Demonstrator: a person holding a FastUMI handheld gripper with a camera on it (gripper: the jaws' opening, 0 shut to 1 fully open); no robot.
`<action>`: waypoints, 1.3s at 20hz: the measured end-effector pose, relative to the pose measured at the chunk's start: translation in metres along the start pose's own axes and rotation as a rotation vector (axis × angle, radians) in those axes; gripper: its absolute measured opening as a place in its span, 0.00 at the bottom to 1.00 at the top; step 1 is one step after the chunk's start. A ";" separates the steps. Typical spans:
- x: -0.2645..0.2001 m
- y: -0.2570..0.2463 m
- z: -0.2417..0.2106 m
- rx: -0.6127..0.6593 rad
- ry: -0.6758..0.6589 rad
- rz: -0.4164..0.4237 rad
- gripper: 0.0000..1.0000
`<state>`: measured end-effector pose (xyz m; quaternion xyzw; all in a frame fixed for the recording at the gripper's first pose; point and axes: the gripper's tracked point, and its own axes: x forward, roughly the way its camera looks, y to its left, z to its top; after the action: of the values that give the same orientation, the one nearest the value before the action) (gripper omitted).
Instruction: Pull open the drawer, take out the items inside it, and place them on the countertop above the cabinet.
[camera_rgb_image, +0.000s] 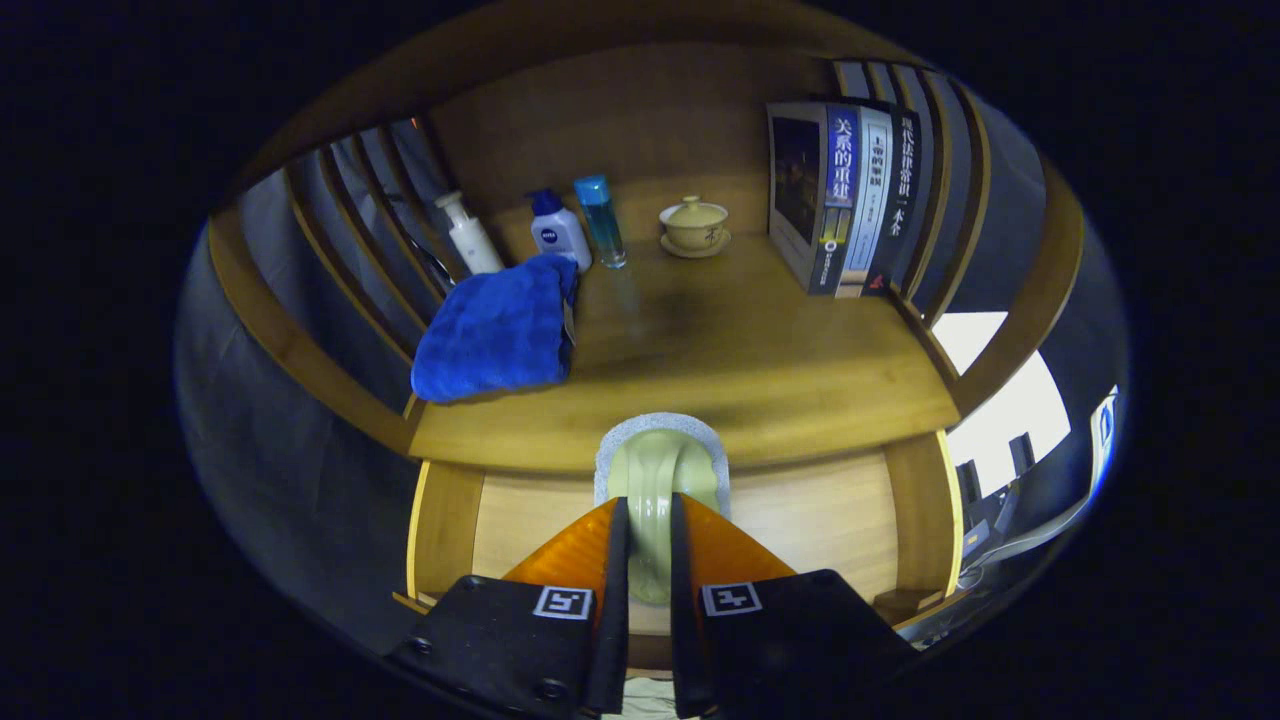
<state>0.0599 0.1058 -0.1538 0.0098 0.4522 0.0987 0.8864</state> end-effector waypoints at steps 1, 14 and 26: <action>0.000 -0.003 0.010 -0.005 -0.009 -0.008 0.26; 0.053 -0.021 0.098 0.006 -0.020 -0.060 0.26; 0.104 -0.048 0.107 0.060 0.032 -0.112 0.26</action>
<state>0.2138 0.0855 -0.1787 0.0094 0.4691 0.0357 0.8824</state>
